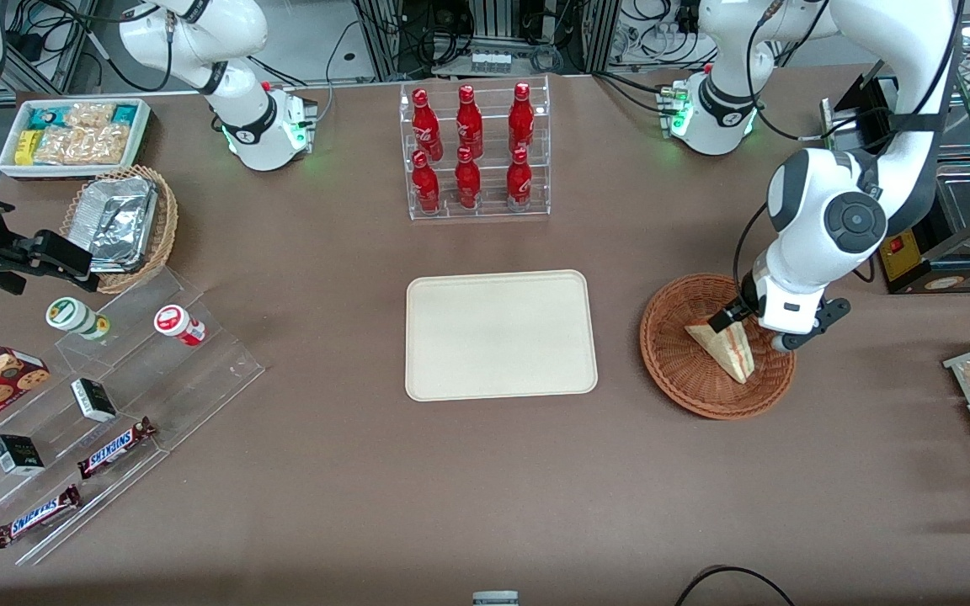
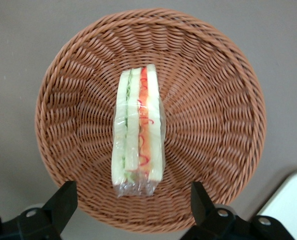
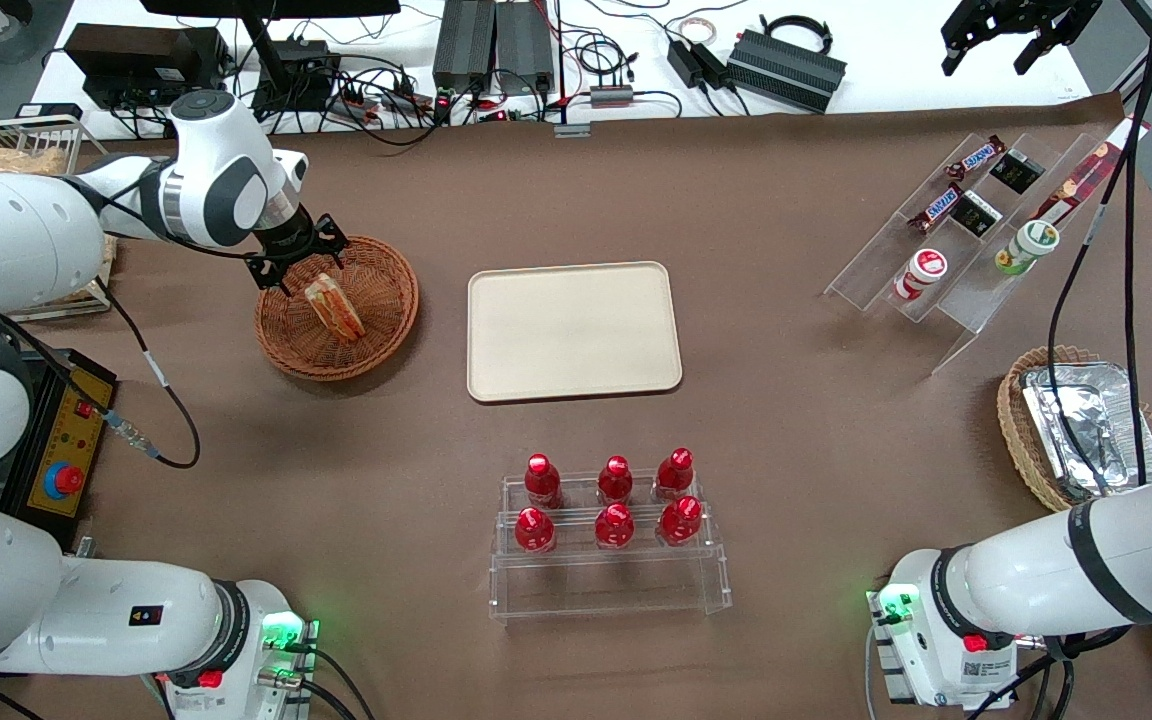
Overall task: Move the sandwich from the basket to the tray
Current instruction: 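Lower the left gripper and close it on the wrapped sandwich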
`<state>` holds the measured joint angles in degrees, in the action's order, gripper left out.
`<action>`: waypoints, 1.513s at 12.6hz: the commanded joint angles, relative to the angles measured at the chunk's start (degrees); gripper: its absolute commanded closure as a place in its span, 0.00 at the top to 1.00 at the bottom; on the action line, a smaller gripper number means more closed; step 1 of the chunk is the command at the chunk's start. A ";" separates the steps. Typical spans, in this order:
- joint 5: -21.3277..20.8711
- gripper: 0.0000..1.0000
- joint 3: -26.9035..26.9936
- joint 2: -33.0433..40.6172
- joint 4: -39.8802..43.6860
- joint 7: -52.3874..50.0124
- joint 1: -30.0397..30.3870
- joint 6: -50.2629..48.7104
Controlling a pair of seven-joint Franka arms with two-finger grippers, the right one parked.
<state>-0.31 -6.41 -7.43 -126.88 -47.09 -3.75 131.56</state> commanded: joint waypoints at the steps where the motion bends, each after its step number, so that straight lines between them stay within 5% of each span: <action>1: -0.92 1.00 -0.10 -1.01 -0.12 -5.02 -0.12 1.59; 10: -0.92 1.00 -0.01 -6.63 -0.39 -4.85 0.23 6.95; 12: -0.83 0.81 -0.01 -7.07 -0.30 -5.20 0.41 6.96; 14: -0.83 0.31 0.08 -7.16 -0.30 -6.16 0.41 7.04; 15: -0.83 0.17 0.08 -6.90 -0.30 -6.17 0.41 6.96; 19: -0.92 0.14 0.08 -4.71 0.22 -5.55 0.15 4.16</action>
<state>-0.32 -6.18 -14.30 -126.77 -51.53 -3.47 137.46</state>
